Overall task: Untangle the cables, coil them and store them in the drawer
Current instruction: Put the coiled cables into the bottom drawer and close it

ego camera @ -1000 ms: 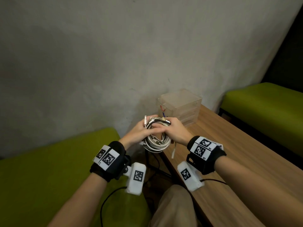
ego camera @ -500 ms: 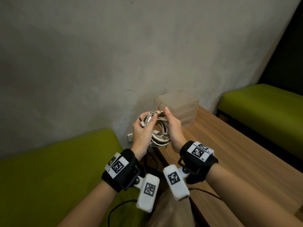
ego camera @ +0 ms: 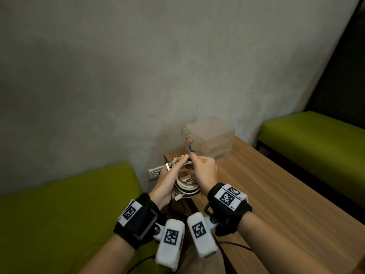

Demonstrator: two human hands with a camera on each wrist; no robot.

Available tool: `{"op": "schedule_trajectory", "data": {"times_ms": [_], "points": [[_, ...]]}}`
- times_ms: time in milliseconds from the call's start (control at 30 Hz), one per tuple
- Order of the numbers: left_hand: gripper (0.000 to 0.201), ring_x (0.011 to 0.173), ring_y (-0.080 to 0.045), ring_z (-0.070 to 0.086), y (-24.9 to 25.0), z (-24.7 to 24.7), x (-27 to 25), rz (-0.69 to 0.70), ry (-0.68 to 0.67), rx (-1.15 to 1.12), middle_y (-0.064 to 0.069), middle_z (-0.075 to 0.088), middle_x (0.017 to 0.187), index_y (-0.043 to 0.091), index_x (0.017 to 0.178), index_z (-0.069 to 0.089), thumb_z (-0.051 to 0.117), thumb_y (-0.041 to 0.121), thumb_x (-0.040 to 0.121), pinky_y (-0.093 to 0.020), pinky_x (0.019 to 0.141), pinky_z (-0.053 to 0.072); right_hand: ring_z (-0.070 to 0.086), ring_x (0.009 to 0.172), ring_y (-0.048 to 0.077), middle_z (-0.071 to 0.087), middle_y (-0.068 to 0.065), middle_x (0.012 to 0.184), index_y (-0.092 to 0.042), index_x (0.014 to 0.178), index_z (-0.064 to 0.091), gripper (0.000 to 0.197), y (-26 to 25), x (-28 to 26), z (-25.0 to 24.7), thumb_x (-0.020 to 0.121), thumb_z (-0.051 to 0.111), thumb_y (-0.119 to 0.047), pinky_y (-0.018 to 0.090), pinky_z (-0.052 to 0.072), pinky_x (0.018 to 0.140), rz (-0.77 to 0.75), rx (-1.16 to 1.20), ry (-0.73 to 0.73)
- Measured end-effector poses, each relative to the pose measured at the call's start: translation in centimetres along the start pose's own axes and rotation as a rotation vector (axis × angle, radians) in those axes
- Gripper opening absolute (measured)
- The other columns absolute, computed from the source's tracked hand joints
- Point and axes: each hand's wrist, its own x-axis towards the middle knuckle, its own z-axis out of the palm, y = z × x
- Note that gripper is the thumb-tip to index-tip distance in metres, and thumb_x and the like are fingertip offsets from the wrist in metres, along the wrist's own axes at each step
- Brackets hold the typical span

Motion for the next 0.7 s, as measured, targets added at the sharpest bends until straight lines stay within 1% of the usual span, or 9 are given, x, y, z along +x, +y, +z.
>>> {"op": "schedule_trajectory", "data": {"times_ms": [100, 167, 267, 333, 400, 500, 567, 633, 700], "points": [[0.052, 0.092, -0.027, 0.068, -0.6, 0.3, 0.4, 0.059, 0.107, -0.083, -0.015, 0.070, 0.102, 0.009, 0.111, 0.059, 0.073, 0.041, 0.072, -0.043, 0.087, 0.053, 0.057, 0.065, 0.020, 0.058, 0.000, 0.054, -0.011, 0.056, 0.064, 0.042, -0.1, 0.1, 0.2, 0.089, 0.052, -0.035, 0.032, 0.040, 0.068, -0.011, -0.015, -0.014], [0.049, 0.092, -0.029, 0.067, -0.7, 0.5, 0.6, 0.078, 0.118, -0.100, -0.017, 0.069, 0.100, 0.006, 0.108, 0.058, 0.073, 0.037, 0.073, -0.045, 0.086, 0.054, 0.057, 0.067, 0.019, 0.060, 0.001, 0.060, -0.010, 0.058, 0.063, 0.042, 0.2, 0.3, 0.3, 0.089, 0.052, -0.036, 0.032, 0.040, 0.069, 0.044, 0.007, -0.036], [0.026, 0.079, -0.026, 0.067, -0.7, 0.3, 1.4, 0.115, 0.139, -0.118, -0.013, 0.068, 0.082, 0.010, 0.083, 0.054, 0.072, 0.028, 0.076, -0.040, 0.073, 0.055, 0.061, 0.073, 0.022, 0.067, 0.007, 0.069, 0.000, 0.072, 0.066, 0.047, 0.5, 0.8, 0.3, 0.088, 0.051, -0.041, 0.034, 0.044, 0.072, 0.076, 0.027, -0.067], [0.022, 0.071, -0.022, 0.064, -0.6, 0.1, 2.0, 0.132, 0.138, -0.122, -0.008, 0.065, 0.073, 0.015, 0.074, 0.049, 0.069, 0.023, 0.079, -0.035, 0.066, 0.052, 0.063, 0.077, 0.026, 0.069, 0.009, 0.070, -0.009, 0.068, 0.069, 0.047, 1.1, 1.4, 0.8, 0.086, 0.050, -0.047, 0.041, 0.049, 0.078, 0.070, 0.009, -0.099], [0.018, 0.071, -0.021, 0.065, -0.4, -0.4, 2.4, 0.129, 0.134, -0.114, -0.007, 0.066, 0.073, 0.015, 0.078, 0.052, 0.069, 0.020, 0.080, -0.033, 0.065, 0.051, 0.059, 0.072, 0.024, 0.064, 0.003, 0.061, -0.018, 0.054, 0.066, 0.048, 1.6, 1.9, 1.5, 0.084, 0.050, -0.051, 0.041, 0.047, 0.077, 0.078, -0.011, -0.114], [0.017, 0.075, -0.023, 0.066, -0.3, -1.2, 2.9, 0.119, 0.123, -0.117, -0.010, 0.067, 0.082, 0.011, 0.091, 0.057, 0.068, 0.017, 0.080, -0.033, 0.067, 0.053, 0.065, 0.088, 0.028, 0.072, 0.010, 0.080, -0.013, 0.073, 0.068, 0.060, 2.6, 3.0, 2.2, 0.067, 0.047, -0.068, 0.050, 0.047, 0.092, 0.124, -0.008, -0.170], [0.018, 0.079, -0.021, 0.067, -0.2, -1.7, 3.0, 0.121, 0.115, -0.125, -0.010, 0.068, 0.089, 0.014, 0.098, 0.061, 0.066, 0.015, 0.081, -0.030, 0.068, 0.054, 0.066, 0.094, 0.027, 0.073, 0.008, 0.089, -0.018, 0.081, 0.072, 0.064, 3.2, 3.6, 2.4, 0.060, 0.047, -0.073, 0.052, 0.046, 0.095, 0.124, -0.015, -0.278], [0.018, 0.079, -0.017, 0.067, -0.1, -2.1, 3.0, 0.138, 0.108, -0.134, -0.005, 0.070, 0.090, 0.020, 0.098, 0.064, 0.063, 0.011, 0.083, -0.028, 0.071, 0.055, 0.066, 0.097, 0.026, 0.073, 0.007, 0.095, -0.018, 0.087, 0.073, 0.065, 2.8, 3.7, 2.3, 0.061, 0.048, -0.072, 0.051, 0.044, 0.097, 0.138, -0.045, -0.373], [0.011, 0.068, -0.012, 0.067, -0.1, -2.4, 3.1, 0.175, 0.145, -0.125, -0.001, 0.072, 0.076, 0.016, 0.087, 0.066, 0.062, 0.007, 0.083, -0.027, 0.066, 0.056, 0.066, 0.098, 0.028, 0.072, 0.012, 0.100, -0.012, 0.092, 0.072, 0.057, 2.0, 3.6, 2.2, 0.076, 0.050, -0.062, 0.050, 0.044, 0.099, 0.136, -0.027, -0.436]]}}
